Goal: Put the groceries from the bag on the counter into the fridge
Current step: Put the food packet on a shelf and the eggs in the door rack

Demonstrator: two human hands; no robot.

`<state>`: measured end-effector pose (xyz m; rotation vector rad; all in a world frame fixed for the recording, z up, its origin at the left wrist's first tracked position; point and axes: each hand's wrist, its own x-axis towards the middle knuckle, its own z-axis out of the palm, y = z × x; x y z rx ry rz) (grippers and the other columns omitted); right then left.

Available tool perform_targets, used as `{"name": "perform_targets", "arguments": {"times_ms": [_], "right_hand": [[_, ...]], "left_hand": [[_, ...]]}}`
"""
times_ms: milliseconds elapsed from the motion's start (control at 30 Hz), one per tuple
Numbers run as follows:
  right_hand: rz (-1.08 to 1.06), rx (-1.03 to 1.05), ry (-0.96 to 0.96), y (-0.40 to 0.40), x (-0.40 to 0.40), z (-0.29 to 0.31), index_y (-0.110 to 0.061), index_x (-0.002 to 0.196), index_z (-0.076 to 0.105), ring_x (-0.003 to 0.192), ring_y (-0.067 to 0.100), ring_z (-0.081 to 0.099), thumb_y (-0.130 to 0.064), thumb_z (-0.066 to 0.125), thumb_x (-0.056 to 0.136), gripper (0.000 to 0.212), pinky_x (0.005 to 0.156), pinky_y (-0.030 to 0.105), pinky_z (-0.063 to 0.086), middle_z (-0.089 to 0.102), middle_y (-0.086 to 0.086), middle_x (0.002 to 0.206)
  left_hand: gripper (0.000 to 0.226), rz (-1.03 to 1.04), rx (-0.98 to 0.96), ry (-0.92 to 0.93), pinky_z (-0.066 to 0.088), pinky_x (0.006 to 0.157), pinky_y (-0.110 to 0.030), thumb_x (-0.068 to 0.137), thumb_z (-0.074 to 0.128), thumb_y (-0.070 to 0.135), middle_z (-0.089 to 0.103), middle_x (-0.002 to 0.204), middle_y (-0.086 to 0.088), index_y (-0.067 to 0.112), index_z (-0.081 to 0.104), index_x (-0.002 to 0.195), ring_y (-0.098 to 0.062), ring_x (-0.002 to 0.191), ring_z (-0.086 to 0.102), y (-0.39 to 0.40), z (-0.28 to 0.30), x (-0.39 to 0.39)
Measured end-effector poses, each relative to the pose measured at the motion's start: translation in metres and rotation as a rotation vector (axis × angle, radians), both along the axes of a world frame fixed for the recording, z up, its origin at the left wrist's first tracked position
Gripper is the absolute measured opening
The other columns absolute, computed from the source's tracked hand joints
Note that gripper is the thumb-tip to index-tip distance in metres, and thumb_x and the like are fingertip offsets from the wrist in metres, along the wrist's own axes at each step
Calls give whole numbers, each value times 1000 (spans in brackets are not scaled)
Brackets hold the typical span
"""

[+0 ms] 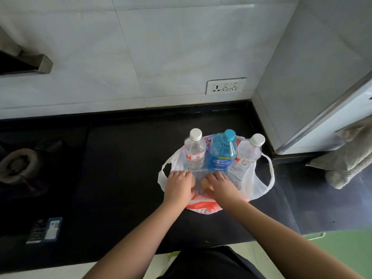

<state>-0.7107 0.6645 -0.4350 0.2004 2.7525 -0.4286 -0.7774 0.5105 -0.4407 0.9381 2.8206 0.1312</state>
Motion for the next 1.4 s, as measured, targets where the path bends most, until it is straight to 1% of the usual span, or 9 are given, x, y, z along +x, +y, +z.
{"name": "perform_targets", "arguments": {"times_ms": [167, 267, 367, 500, 633, 800, 1000, 1167, 1400], "right_hand": [[-206, -178, 138, -3, 19, 19, -25, 139, 43, 122, 20, 53, -40, 55, 95, 48, 100, 32, 44, 47, -4, 138], [-362, -316, 136, -5, 26, 35, -28, 136, 44, 118, 16, 54, -41, 56, 94, 46, 98, 32, 47, 48, -8, 136], [-587, -617, 146, -6, 34, 46, -30, 127, 52, 106, 8, 57, -40, 58, 93, 35, 96, 32, 51, 58, -14, 119], [-836, -1129, 167, -16, 43, 52, -23, 120, 60, 110, 19, 64, -32, 60, 93, 28, 97, 36, 52, 65, 1, 117], [-932, -1389, 135, -26, 49, 61, -16, 124, 58, 113, 21, 63, -38, 66, 78, 52, 97, 35, 51, 62, 6, 125], [-957, -1601, 78, -39, 60, 72, -15, 117, 60, 108, 23, 65, -32, 61, 82, 38, 88, 32, 54, 65, 10, 120], [-957, -1734, 41, -51, 64, 80, -12, 125, 57, 99, 25, 69, -28, 59, 84, 44, 81, 32, 58, 65, 16, 117], [-912, -1755, -24, -47, 58, 92, -15, 121, 59, 98, 24, 70, -31, 63, 82, 43, 78, 31, 57, 65, 14, 117], [-737, -1783, -103, -39, 55, 104, -15, 116, 65, 107, 25, 64, -29, 62, 83, 35, 84, 31, 55, 67, 11, 115]], "left_hand": [[44, 77, 271, -115, 52, 86, -30, 86, 67, 39, 64, 117, 4, 21, 56, 125, -16, 105, 62, -9, 18, 8], [50, 168, 453, -243, 55, 86, -32, 83, 74, 33, 62, 122, 3, 21, 57, 128, -15, 105, 63, -19, 31, 8], [50, 254, 664, -445, 58, 84, -29, 79, 80, 29, 64, 120, 7, 24, 61, 125, -9, 103, 64, -31, 44, 10], [40, 415, 884, -819, 52, 82, -18, 80, 80, 32, 66, 115, 16, 38, 62, 115, -5, 107, 63, -50, 59, 16], [45, 526, 1131, -1056, 54, 98, -40, 74, 83, 34, 69, 117, 7, 30, 67, 116, -14, 113, 65, -65, 65, 19], [42, 616, 1458, -1273, 56, 90, -33, 79, 79, 20, 67, 120, -5, 15, 67, 119, -25, 116, 64, -82, 70, 26], [27, 637, 1552, -1301, 58, 82, -29, 87, 70, 16, 69, 110, -6, 11, 68, 113, -23, 105, 69, -93, 85, 40], [37, 627, 1544, -1138, 57, 81, -28, 85, 71, 28, 65, 119, -11, 10, 67, 118, -24, 105, 69, -92, 101, 56], [42, 659, 1649, -1007, 56, 82, -27, 85, 62, 16, 72, 113, -5, 5, 60, 125, -22, 105, 69, -85, 120, 90]]}}
